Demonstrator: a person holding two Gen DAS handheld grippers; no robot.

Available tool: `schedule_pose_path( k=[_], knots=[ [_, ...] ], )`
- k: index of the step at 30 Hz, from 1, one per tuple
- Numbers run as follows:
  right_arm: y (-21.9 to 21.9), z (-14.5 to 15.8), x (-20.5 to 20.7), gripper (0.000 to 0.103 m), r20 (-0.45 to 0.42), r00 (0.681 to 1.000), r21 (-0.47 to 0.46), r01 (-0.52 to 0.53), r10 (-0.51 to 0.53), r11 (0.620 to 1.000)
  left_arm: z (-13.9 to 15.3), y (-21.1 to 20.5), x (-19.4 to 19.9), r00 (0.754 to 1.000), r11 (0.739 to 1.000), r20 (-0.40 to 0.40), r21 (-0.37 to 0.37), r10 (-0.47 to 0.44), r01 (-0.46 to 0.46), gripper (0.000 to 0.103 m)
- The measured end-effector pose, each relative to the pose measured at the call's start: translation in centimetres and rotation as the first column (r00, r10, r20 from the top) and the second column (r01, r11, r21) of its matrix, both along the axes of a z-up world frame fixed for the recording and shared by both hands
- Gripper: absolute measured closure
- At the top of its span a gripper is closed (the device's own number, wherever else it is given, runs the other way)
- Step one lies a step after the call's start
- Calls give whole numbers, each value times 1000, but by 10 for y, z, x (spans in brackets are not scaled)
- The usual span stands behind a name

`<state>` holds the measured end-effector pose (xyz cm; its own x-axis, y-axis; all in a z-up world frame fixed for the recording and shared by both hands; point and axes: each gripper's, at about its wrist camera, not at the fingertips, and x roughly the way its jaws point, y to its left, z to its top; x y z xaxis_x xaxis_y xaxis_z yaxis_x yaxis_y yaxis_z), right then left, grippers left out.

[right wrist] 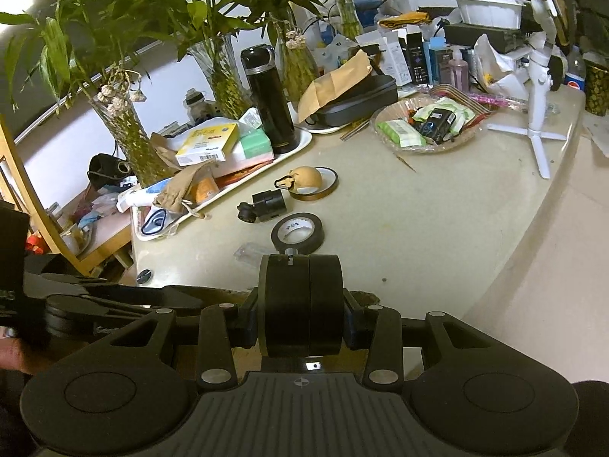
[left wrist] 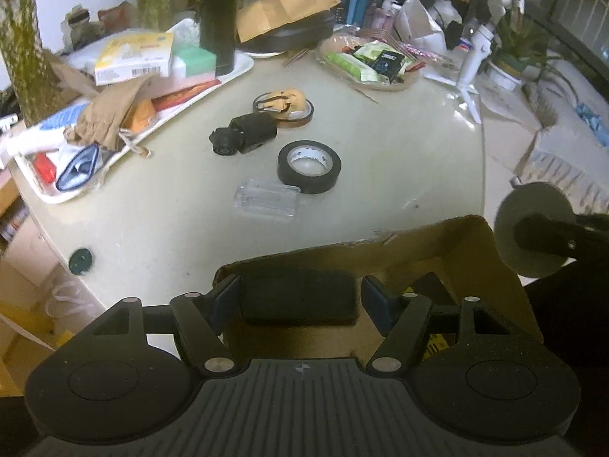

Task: Organize rigid objects
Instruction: 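Carry the block in the left tool while the right tool carries the cylinder toward the box, then open the left tool over the box while the right tool releases the cylinder into it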

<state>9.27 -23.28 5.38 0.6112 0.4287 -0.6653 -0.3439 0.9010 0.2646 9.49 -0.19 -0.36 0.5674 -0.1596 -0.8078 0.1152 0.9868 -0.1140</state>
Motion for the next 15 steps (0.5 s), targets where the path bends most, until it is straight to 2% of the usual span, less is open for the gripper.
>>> schedule_pose_path(
  k=[4, 8, 15],
  knots=[
    [1, 1, -3, 60, 1, 1000, -2, 1, -1, 1000, -4, 12, -3, 1000, 996, -3, -88, 13, -13, 27],
    [5, 2, -6, 60, 2, 1000, -5, -3, 3, 1000, -1, 22, -11, 999, 986, 30, -163, 27, -21, 27],
    [20, 1, -7, 60, -6, 1000, -14, -29, 29, 999, 16, 26, -23, 986, 984, 156, -177, 54, -26, 27]
  ],
)
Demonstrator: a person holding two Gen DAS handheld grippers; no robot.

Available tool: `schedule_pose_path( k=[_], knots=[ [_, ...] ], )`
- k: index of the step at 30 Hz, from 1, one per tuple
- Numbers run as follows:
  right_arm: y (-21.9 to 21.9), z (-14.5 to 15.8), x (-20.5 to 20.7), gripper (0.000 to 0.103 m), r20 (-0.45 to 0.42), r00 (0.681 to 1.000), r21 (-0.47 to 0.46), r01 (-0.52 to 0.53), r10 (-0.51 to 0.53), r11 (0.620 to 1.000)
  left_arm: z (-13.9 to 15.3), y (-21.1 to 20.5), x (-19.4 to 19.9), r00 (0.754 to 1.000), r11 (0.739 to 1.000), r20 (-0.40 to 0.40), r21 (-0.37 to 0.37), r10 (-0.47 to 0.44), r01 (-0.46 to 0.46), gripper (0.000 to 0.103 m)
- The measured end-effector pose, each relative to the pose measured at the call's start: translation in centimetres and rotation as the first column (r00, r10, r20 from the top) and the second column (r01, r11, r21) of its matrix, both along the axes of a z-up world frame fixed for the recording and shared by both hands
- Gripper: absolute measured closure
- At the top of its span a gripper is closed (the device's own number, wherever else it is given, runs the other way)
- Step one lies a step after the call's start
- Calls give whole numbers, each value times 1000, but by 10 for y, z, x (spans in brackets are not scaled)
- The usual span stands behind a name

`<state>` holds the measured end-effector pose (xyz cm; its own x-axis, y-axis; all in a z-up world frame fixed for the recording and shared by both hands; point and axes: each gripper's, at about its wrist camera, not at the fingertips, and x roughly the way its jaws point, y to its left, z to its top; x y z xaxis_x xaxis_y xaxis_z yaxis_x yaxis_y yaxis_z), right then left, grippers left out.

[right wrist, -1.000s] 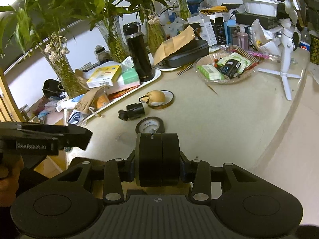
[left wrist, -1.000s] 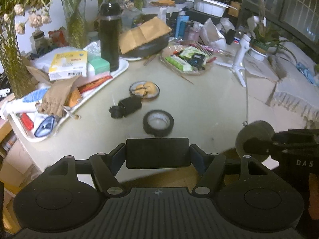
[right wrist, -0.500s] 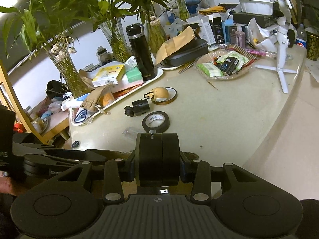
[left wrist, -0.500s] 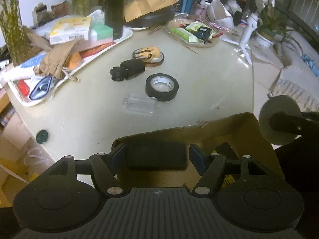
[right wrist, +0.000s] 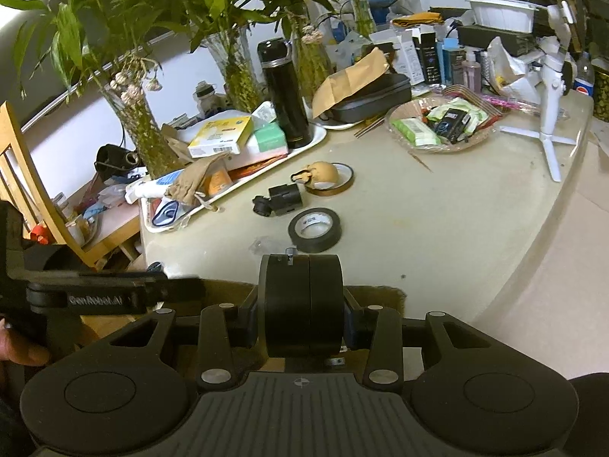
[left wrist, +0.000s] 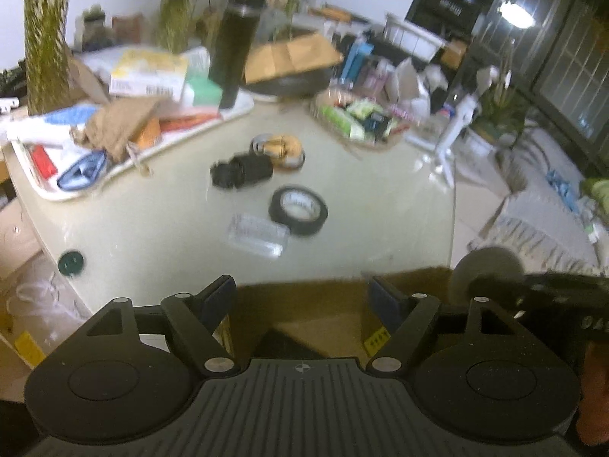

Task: Organize rigid objects
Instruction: 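Open the left tool over the box while the right tool releases the cylinder into it, then move both open tools from the box back over the table items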

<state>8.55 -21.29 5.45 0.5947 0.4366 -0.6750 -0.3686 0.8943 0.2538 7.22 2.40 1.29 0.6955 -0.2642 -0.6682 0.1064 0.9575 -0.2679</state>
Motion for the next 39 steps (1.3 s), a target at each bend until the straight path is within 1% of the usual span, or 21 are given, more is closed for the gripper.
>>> schedule_pose_path(
  k=[5, 6, 9, 11, 13, 17, 19, 23, 25, 27, 28, 30, 32, 36, 38, 39],
  knots=[
    [11, -2, -1, 60, -9, 1000, -7, -20, 20, 1000, 16, 9, -10, 992, 999, 124, -10, 38, -37, 27],
    [13, -2, -1, 60, -9, 1000, -7, -26, 26, 1000, 16, 11, -10, 990, 999, 136, -10, 44, -43, 27],
    [17, -2, -1, 60, -13, 999, -4, -35, 35, 999, 19, 19, -11, 985, 997, 154, -10, 77, -76, 27],
    [21, -4, 0, 60, -18, 999, -5, -42, 42, 999, 19, 26, -13, 980, 994, 166, -37, 112, -107, 27],
    [28, -7, 0, 60, -23, 998, -12, -57, 56, 998, 19, 32, -14, 977, 991, 174, -62, 125, -116, 27],
    [42, -16, 3, 60, -37, 996, -33, -86, 84, 996, 20, 36, -17, 970, 989, 194, -47, 145, -139, 27],
    [50, -19, 4, 60, -38, 994, -43, -102, 100, 994, 21, 38, -17, 968, 988, 201, -53, 153, -145, 27],
    [65, -23, 9, 59, -18, 993, -59, -122, 121, 991, 21, 42, -15, 966, 987, 203, -49, 162, -155, 27],
    [68, -25, 12, 46, 12, 992, -55, -126, 127, 991, 20, 44, -17, 963, 985, 206, -44, 171, -166, 27],
    [67, -23, 12, 25, 36, 989, -24, -145, 146, 989, 19, 47, -19, 962, 983, 204, -48, 181, -174, 27],
    [66, -22, 10, 21, 58, 986, -8, -153, 154, 988, 19, 49, -19, 962, 983, 205, -51, 183, -176, 27],
    [63, -17, 6, 9, 99, 981, -2, -165, 165, 986, 20, 52, -20, 959, 981, 208, -55, 192, -185, 27],
    [59, -14, 4, 5, 130, 978, -11, -166, 166, 986, 22, 54, -21, 957, 980, 209, -53, 200, -193, 27],
    [51, -11, 5, 3, 132, 979, -14, -156, 157, 988, 25, 57, -24, 950, 974, 213, -40, 227, -224, 27],
    [47, -10, 4, 0, 139, 978, -13, -154, 155, 988, 26, 58, -25, 948, 971, 208, -44, 240, -236, 27],
    [45, -10, 4, 0, 145, 977, -13, -153, 153, 988, 27, 58, -25, 947, 969, 207, -47, 246, -242, 27]
  ],
)
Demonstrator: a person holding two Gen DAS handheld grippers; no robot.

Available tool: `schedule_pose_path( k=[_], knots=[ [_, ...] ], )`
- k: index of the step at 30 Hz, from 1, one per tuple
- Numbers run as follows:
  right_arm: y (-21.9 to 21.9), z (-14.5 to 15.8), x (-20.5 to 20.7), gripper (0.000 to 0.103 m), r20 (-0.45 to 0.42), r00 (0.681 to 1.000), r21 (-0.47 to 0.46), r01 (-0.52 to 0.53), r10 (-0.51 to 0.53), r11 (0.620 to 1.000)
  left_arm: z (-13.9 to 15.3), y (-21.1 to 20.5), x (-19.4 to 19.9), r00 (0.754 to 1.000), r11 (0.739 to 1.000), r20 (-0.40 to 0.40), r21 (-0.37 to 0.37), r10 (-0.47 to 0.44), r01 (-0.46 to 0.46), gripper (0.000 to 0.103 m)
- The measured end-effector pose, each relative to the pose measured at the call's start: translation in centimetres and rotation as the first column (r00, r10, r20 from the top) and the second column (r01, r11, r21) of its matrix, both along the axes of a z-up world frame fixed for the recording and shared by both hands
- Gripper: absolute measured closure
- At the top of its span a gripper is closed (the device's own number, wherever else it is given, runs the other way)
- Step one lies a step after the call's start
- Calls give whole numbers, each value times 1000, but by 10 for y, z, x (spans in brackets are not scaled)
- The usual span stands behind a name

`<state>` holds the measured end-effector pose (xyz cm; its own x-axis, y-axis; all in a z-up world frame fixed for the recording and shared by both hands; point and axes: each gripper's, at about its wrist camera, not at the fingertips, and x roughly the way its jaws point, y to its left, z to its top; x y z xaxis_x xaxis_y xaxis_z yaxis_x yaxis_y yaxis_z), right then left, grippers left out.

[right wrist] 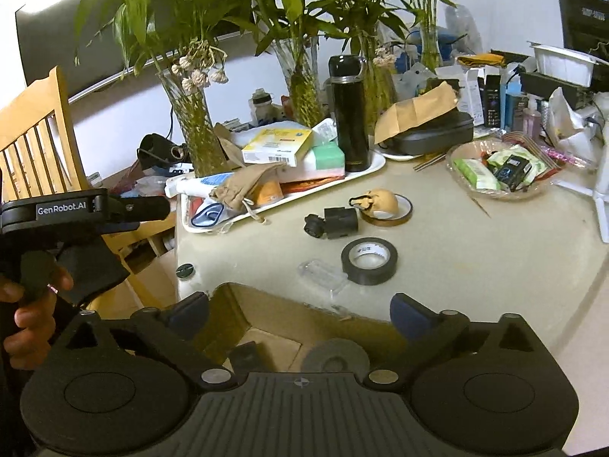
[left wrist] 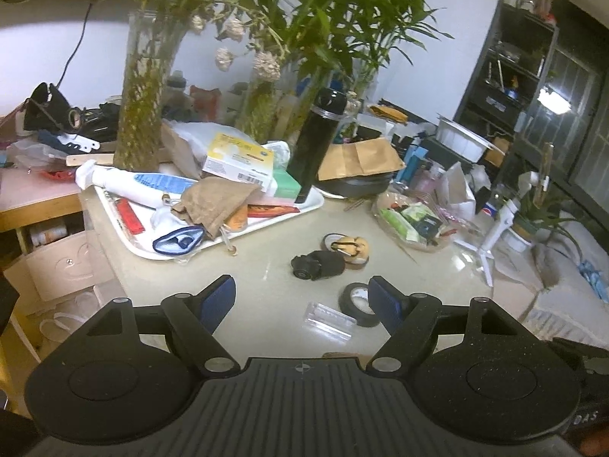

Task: Organize rigid objects
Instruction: 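Move both open tools from the box back over the table items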

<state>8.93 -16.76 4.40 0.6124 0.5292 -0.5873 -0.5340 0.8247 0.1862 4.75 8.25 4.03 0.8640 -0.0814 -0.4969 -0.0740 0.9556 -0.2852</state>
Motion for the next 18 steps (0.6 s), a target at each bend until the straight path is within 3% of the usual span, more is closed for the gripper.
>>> schedule_pose_path(
  k=[8, 12, 13, 15, 18],
  knots=[
    [-11, -2, 2, 0, 23, 999, -12, 45, -45, 999, 9, -13, 1, 999, 999, 40, 36, -33, 32, 27],
    [-19, -6, 6, 0, 15, 997, 2, 69, -69, 998, -3, -12, 7, 999, 999, -22, 9, -40, 40, 27],
    [-23, -9, 8, 0, 5, 997, 21, 82, -82, 996, -1, -12, 6, 999, 999, -6, 9, -52, 52, 27],
    [-28, -12, 14, 0, -39, 994, 34, 102, -100, 994, 2, -13, 3, 998, 998, 29, 35, -48, 47, 27],
    [-33, -8, 16, 0, -22, 994, 48, 111, -110, 993, 0, -18, 9, 999, 997, -1, 75, -35, 35, 27]
  ],
)
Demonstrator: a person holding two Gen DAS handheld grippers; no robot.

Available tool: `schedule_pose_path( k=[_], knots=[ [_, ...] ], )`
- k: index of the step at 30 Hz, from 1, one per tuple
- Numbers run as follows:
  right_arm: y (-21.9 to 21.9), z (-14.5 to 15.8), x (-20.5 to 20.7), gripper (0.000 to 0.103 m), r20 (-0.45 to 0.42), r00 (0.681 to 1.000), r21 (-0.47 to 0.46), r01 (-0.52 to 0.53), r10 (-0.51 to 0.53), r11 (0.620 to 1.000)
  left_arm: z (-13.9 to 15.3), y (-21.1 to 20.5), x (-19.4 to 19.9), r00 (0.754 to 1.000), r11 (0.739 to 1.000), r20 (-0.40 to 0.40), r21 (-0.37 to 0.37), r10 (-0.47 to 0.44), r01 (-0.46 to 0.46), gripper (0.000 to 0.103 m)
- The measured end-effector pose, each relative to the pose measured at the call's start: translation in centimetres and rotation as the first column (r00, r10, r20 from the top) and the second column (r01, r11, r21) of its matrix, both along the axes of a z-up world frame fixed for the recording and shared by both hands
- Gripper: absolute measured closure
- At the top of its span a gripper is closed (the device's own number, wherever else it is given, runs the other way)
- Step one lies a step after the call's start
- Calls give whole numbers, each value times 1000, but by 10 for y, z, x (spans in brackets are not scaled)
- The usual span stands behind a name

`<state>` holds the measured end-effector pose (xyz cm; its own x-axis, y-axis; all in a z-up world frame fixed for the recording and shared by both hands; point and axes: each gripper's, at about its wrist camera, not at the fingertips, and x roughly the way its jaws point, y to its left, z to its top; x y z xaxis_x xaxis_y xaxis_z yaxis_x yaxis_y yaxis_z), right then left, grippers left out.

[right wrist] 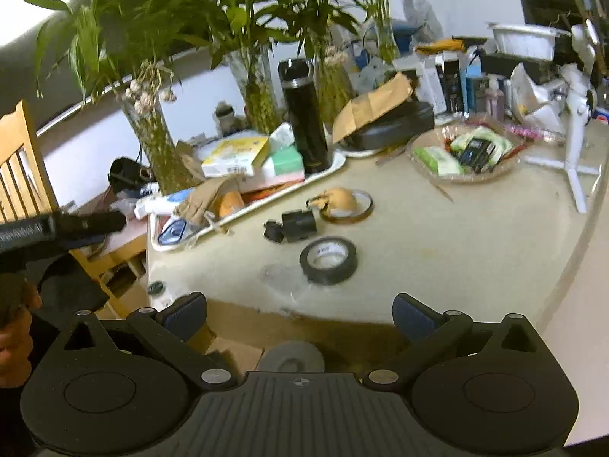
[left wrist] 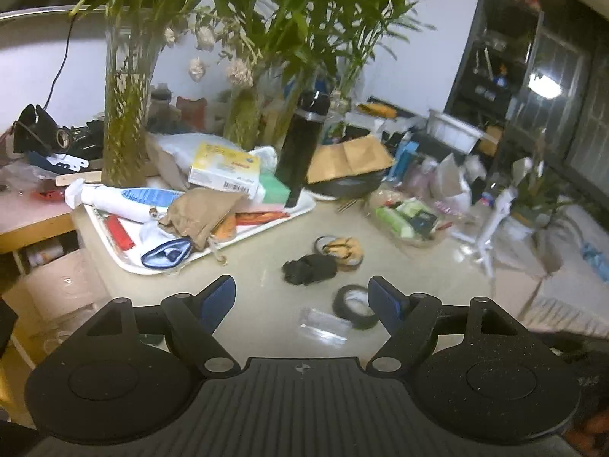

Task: Organize rigid objects
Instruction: 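Move both open tools from the box back over the table items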

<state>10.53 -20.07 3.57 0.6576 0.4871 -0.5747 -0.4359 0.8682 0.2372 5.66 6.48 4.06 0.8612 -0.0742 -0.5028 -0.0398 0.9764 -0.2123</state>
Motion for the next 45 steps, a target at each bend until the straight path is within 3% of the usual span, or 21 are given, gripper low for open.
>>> schedule_pose_path(
  k=[8, 23, 30, 35, 42, 45],
  knots=[
    [-13, -2, 10, 0, -1, 999, -8, 37, -37, 999, -1, -7, 14, 999, 1000, -47, -1, -20, 20, 27],
    [-25, -8, 48, 0, 14, 998, -43, 55, -54, 998, -21, -26, 68, 974, 983, -210, 142, -89, 120, 27],
    [-23, -17, 70, 0, 0, 998, -73, 58, -58, 996, -33, -30, 88, 955, 974, -263, 142, -133, 175, 27],
    [-26, -25, 80, 0, -24, 993, -98, 112, -115, 989, -40, -33, 93, 950, 971, -276, 140, -149, 193, 27],
    [-26, -28, 79, 0, 6, 993, -133, 118, -118, 984, -48, -41, 106, 938, 950, -284, 181, -198, 255, 27],
    [-27, -28, 78, 0, 16, 992, -129, 123, -122, 984, -55, -42, 117, 925, 949, -319, 162, -207, 269, 27]
  ],
)
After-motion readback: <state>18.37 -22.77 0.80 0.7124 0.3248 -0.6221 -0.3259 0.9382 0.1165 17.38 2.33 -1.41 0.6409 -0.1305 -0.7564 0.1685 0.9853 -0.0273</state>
